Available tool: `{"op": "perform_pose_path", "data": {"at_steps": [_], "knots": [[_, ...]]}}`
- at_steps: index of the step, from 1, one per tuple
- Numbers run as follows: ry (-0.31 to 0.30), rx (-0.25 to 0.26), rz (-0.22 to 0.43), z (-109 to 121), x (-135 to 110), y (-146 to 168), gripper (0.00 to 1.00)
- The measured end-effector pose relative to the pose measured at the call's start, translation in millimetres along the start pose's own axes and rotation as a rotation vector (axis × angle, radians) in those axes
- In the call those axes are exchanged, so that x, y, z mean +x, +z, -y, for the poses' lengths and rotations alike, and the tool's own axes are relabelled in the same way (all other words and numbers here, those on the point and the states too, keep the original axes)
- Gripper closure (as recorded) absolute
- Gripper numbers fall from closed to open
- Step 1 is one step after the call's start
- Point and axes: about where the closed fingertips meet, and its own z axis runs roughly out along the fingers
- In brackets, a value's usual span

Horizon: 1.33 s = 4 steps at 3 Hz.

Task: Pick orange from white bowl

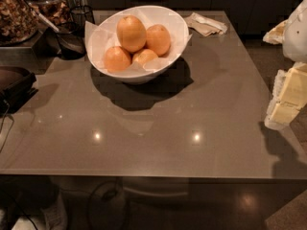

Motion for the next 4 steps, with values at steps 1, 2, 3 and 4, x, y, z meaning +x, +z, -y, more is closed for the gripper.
{"op": "perform_pose_path", "data": {"at_steps": [1, 2, 3, 4], "knots": [[0.000, 0.000, 0.000, 0, 0, 0, 0.00], [0.082, 0.019, 0.028, 14, -15, 4, 0.00], [0.202, 0.036, 0.032, 49, -41, 11, 0.00], [0.250, 0.022, 0.014, 81, -67, 22, 0.00]]}}
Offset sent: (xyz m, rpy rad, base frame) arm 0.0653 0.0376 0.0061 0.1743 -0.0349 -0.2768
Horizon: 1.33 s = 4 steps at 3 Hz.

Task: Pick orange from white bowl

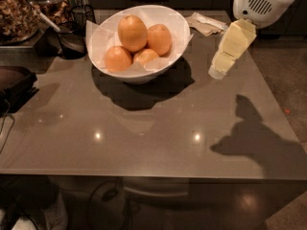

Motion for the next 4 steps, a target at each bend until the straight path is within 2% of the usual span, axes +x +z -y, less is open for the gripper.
{"op": "perform_pose_path", "data": {"at_steps": [1, 2, 3, 4], "knots": [[-0.006, 0.008, 0.018, 2, -9, -3, 0.00], [-0.005, 0.004, 0.077, 5, -31, 3, 0.00], [-0.007, -0.043, 0.144, 12, -61, 13, 0.00], [-0.061, -0.105, 0.218, 10, -98, 22, 0.00]]}}
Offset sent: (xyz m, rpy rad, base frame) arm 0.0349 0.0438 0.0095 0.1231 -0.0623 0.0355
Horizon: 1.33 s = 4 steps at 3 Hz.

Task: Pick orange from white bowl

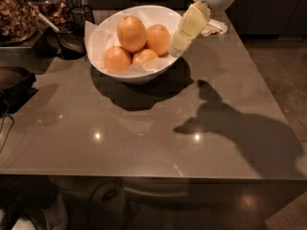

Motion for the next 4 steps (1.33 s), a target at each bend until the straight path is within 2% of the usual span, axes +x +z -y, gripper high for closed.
{"op": "perform_pose_path", "data": {"at_steps": [1, 2, 3, 4], "knots": [[-0.001, 0.000, 0.008, 1, -2, 0, 0.00], [-0.008, -0.011, 0.057, 1, -12, 10, 0.00], [-0.019, -0.067, 0.188, 9, -42, 32, 0.00], [-0.049, -0.139, 0.288, 14, -69, 49, 0.00]]}}
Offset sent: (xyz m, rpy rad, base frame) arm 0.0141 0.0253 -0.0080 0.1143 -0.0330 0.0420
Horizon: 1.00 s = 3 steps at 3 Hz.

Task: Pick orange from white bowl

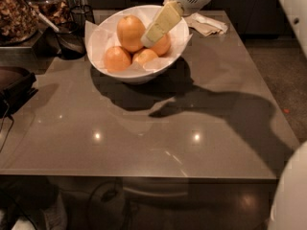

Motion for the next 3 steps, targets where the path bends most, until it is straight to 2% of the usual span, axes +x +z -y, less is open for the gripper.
{"op": "perform_pose_path", "data": {"at_steps": [1, 2, 3], "knots": [[0.000, -0.004, 0.016, 3, -3, 1, 0.00], [0.001, 0.035, 0.017, 7, -2, 7, 0.00], [-0.007, 0.115, 0.027, 30, -17, 32, 0.00]]}}
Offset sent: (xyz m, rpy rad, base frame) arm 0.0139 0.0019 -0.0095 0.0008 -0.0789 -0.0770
